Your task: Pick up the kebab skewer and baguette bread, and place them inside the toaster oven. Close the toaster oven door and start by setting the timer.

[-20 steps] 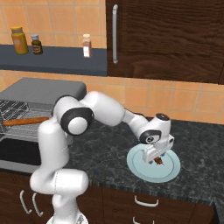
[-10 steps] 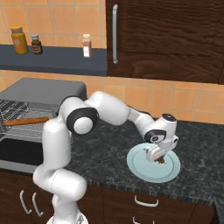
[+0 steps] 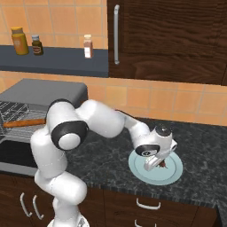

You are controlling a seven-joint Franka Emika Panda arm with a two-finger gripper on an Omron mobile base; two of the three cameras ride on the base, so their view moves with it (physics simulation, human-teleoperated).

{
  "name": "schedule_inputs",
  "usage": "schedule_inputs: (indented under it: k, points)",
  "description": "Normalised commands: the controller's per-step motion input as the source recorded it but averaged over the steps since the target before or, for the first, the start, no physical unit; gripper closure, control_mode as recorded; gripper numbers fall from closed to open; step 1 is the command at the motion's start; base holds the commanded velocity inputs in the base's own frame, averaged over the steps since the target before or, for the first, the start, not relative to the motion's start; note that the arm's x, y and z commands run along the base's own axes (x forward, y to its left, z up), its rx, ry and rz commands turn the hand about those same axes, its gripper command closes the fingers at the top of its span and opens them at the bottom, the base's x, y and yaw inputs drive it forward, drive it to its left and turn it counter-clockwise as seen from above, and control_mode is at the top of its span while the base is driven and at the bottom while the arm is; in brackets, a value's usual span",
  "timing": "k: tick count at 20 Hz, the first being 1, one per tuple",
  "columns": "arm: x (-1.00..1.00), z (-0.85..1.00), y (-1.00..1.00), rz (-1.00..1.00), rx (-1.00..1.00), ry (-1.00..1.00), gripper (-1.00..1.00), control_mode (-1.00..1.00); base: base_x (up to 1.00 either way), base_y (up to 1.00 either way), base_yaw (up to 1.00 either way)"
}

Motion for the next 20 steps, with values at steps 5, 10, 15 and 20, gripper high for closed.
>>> schedule_inputs:
  k: [5,10,15,20]
  points:
    - [-0.26,0.95,0.38,0.01,-0.07,0.09,1.00,-1.00,0.00,0.00,0.00]
    - [-0.28,0.92,0.36,0.11,-0.03,0.00,1.00,-1.00,0.00,0.00,0.00]
    - [-0.29,0.83,0.29,0.23,0.00,0.00,1.00,-1.00,0.00,0.00,0.00]
    - [-0.58,0.49,0.72,0.14,-0.08,-0.07,1.00,-1.00,0.00,0.00,0.00]
